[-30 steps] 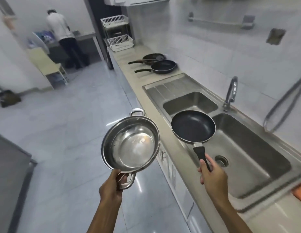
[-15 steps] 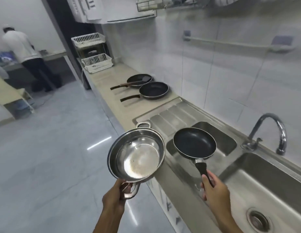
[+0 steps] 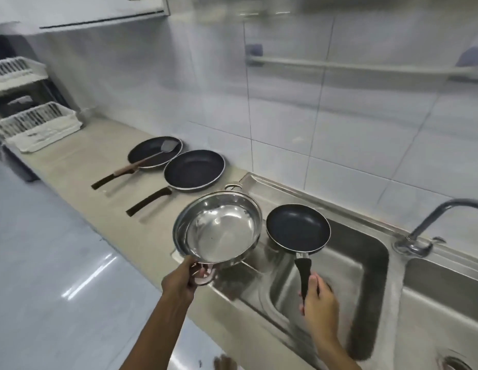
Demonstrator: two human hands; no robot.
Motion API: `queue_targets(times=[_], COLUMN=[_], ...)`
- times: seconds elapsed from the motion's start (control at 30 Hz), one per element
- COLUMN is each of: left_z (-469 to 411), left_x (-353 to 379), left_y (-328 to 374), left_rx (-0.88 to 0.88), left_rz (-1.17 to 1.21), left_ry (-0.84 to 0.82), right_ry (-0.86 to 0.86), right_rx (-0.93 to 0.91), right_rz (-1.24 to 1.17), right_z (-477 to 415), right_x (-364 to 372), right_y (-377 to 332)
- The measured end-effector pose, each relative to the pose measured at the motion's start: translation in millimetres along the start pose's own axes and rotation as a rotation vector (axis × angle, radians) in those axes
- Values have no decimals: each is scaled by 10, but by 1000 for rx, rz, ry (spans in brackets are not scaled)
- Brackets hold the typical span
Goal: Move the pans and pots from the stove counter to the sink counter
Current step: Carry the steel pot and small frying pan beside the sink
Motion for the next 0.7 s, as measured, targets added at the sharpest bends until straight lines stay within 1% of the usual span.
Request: queue_targets(times=[0.1, 0.2, 0.37, 0.47, 0.57, 0.7], left_z=[-511, -899, -1234, -1377, -1496, -1640], left_x=[533, 939, 1386, 1598, 1776, 1882], left_y=[284, 502, 610, 673, 805, 885], left_rx=[-21, -21, -103, -112, -55, -43], left_rz=[-92, -176, -194, -215, -228, -253], left_ry=[-87, -94, -139, -162, -180, -199], right_ry=[106, 203, 324, 364, 377, 375], right_rx=[51, 91, 139, 210, 194, 199], right_rz=[6, -20, -43, -83, -75, -43], right_z=[-4, 109, 197, 203, 220, 270], right_x=[483, 816, 1189, 1390, 1545, 1734], right_y=[-59, -131, -165, -95, -127, -230])
Point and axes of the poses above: each hand's wrist, its own z-axis away from the middle knuckle, its own x-axis out of the palm, y = z × x, the point moved 7 cm from there along -z, towards the middle knuckle, and after that the axes turned 14 degrees about y, right-handed, at the moved point
